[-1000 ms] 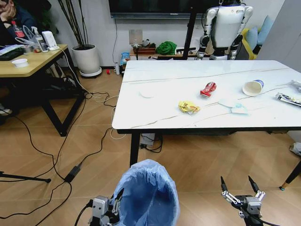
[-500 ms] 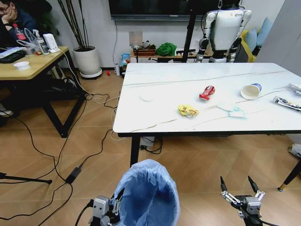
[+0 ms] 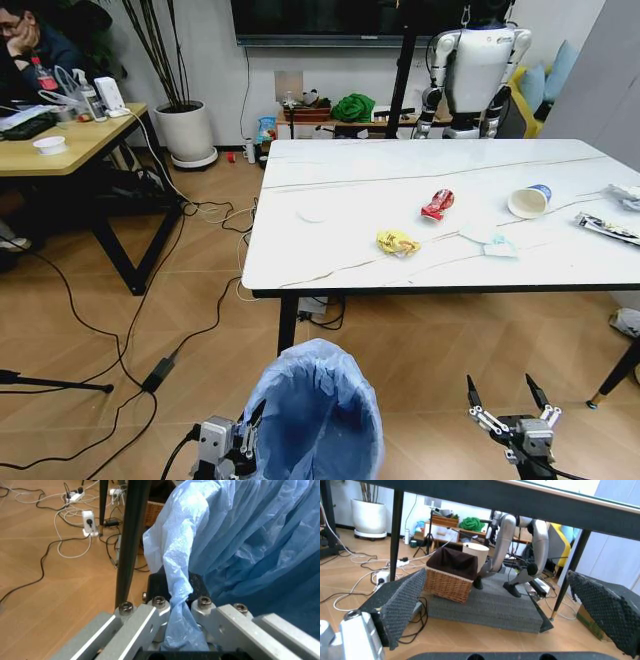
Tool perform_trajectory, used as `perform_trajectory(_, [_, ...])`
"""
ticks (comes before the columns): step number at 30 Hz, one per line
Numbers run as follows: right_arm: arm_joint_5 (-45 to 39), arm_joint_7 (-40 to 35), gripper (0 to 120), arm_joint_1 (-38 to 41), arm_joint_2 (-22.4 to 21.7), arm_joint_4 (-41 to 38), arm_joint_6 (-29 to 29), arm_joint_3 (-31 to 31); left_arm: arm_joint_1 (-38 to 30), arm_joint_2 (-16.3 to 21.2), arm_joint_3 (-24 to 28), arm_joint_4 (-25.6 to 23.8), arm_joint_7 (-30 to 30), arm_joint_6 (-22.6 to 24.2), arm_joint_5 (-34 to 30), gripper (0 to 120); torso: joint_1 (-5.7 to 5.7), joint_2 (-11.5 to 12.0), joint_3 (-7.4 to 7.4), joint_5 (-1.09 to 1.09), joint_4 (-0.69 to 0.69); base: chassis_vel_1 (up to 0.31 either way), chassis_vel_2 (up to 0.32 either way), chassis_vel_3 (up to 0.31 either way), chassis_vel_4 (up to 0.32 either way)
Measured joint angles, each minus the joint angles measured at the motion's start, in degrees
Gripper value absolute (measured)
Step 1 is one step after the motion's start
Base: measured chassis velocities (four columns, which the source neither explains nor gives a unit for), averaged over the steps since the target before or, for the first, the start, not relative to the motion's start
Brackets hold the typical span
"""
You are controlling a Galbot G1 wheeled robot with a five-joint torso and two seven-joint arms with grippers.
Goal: Pick up the trash bin and place the trash from the table into it.
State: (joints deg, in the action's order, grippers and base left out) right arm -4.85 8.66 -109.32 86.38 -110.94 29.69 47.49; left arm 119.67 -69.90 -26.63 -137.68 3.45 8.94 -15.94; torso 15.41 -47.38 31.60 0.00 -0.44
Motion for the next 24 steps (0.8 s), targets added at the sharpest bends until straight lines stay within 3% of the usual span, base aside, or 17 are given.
perform_trajectory(24, [0.2,0.0,100,0.0,0.3,-0.2,0.0,-0.1,-0.4,-0.2,0.3,0.5,0.1,-0.1,0.3,0,2.79,-6.4,3.63,0.0,0.0,0.0,0.0,0.0,0.0])
